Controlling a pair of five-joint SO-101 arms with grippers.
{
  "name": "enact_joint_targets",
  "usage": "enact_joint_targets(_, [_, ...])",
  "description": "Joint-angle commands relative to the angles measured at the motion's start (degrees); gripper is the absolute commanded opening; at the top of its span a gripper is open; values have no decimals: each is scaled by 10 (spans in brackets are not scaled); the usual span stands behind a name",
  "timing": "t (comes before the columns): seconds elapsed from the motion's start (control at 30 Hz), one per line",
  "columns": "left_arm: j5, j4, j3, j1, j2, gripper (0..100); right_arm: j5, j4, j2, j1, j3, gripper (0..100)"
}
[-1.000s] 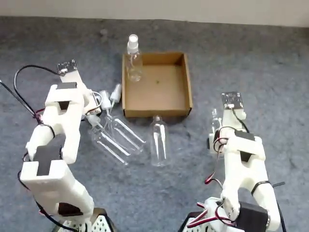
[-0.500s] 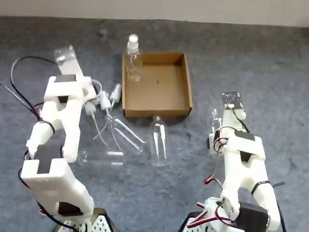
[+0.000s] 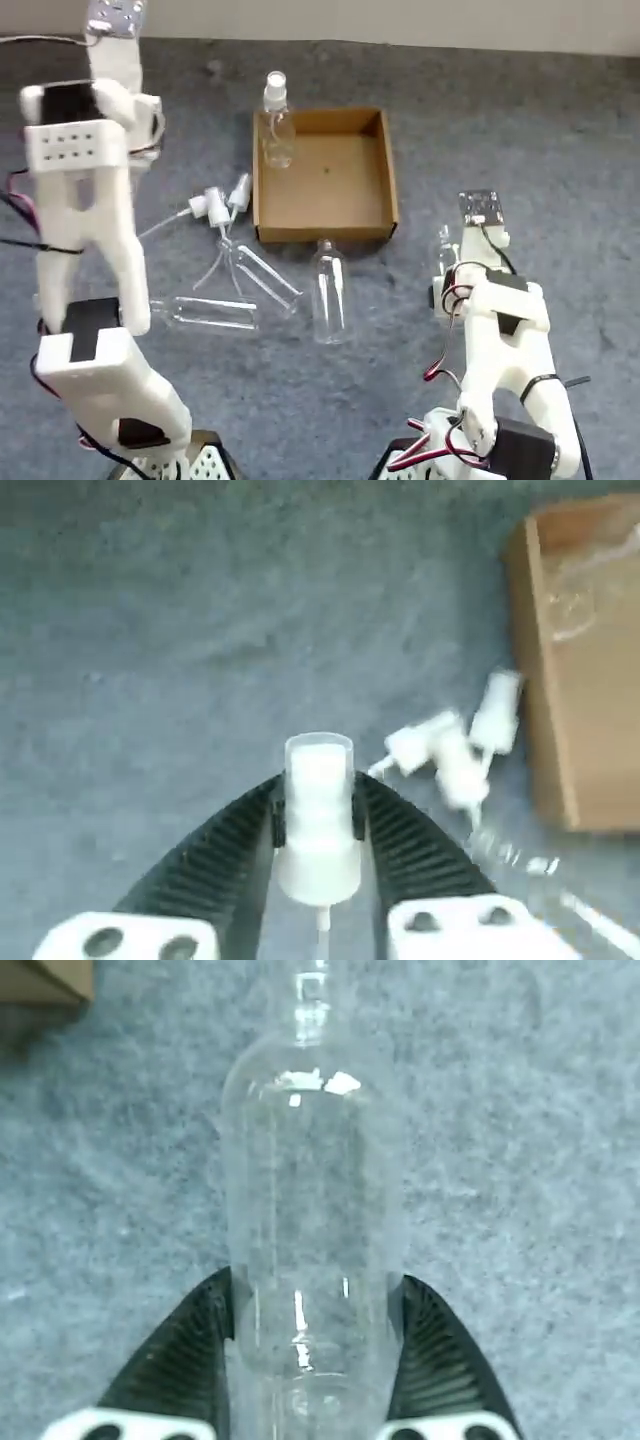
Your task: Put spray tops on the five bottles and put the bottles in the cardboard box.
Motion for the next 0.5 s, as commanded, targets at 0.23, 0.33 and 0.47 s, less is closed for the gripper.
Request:
enact_joint_targets(0.23, [-171, 90, 167, -77, -198, 2, -4, -3, 7, -6, 31, 5])
enact_joint_targets(0.33, [-220, 67, 359, -77, -361, 2, -4, -3, 7, -6, 31, 5])
enact_joint_targets(0.47, [-229, -124, 588, -94, -494, 2, -4, -3, 7, -6, 31, 5])
